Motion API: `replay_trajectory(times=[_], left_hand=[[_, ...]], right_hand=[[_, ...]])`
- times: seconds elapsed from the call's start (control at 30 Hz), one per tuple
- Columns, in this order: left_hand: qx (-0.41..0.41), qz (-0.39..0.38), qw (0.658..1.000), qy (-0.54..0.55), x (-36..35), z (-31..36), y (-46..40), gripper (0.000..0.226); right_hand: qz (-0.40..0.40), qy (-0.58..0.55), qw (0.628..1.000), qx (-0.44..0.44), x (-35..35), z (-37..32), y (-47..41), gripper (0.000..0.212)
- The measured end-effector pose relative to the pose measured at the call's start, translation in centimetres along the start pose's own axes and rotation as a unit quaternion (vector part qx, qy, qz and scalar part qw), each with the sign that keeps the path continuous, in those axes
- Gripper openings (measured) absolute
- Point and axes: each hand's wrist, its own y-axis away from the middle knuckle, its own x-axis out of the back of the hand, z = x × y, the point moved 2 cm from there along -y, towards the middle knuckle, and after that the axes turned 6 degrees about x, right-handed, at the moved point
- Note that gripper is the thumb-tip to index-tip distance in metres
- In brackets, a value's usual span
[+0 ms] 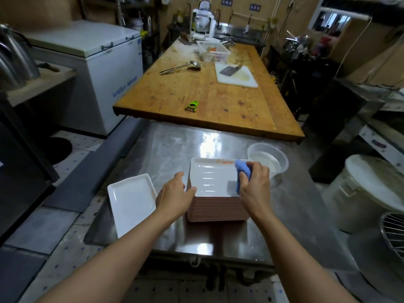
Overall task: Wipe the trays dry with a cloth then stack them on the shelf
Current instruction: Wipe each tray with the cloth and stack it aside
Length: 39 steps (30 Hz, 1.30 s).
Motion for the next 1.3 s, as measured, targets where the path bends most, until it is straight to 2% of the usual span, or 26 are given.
replay_trajectory(times=[0.07, 0.17, 0.23, 0.3, 0.4, 0.63, 0.73, 0.9, 1.07, 1.3], left_hand=[[0.019, -0.001, 1.000, 0.001, -0.8, 1.0, -0.2, 0.048], [0.033, 0.017, 0.999, 0.008, -1.3, 1.8, -0.5, 0.027], [0.036, 0.029, 0.999, 0.009, -1.4, 2.0, -0.6, 0.025], [0.038, 0.045, 0.998, 0.009, -1.4, 2.2, -0.5, 0.025], [0.042, 0.054, 0.998, 0.001, -1.3, 2.5, -0.6, 0.019], [0.031, 0.052, 0.998, -0.022, -1.1, 2.7, -0.8, 0.007], [0.038, 0.048, 0.998, -0.022, -1.3, 2.7, -0.7, 0.005], [0.040, 0.036, 0.999, -0.003, -1.2, 2.5, -0.5, 0.012], [0.031, 0.004, 0.999, 0.038, -1.5, 1.8, -0.6, 0.011], [0.040, -0.044, 0.985, 0.163, -1.6, 1.0, -0.7, 0.026]], right_hand=[[-0.036, 0.032, 0.999, 0.013, 0.0, 1.4, -0.8, 0.031], [-0.115, 0.172, 0.977, 0.046, -0.1, 3.5, -1.3, 0.031], [-0.144, 0.239, 0.957, 0.082, -0.3, 4.4, -1.4, 0.031], [-0.181, 0.250, 0.948, 0.083, -0.8, 4.8, -1.7, 0.030], [-0.216, 0.246, 0.943, 0.052, -1.2, 5.0, -2.9, 0.030], [-0.168, 0.192, 0.967, 0.010, -3.2, 4.8, -5.5, 0.030], [-0.189, 0.186, 0.962, 0.065, -4.5, 4.5, -5.0, 0.036], [-0.230, 0.086, 0.959, 0.142, -7.7, 1.2, -4.6, 0.035], [-0.310, 0.055, 0.937, 0.149, -9.7, -1.1, -4.7, 0.040], [-0.379, 0.042, 0.912, 0.149, -6.5, -1.3, -2.4, 0.027]])
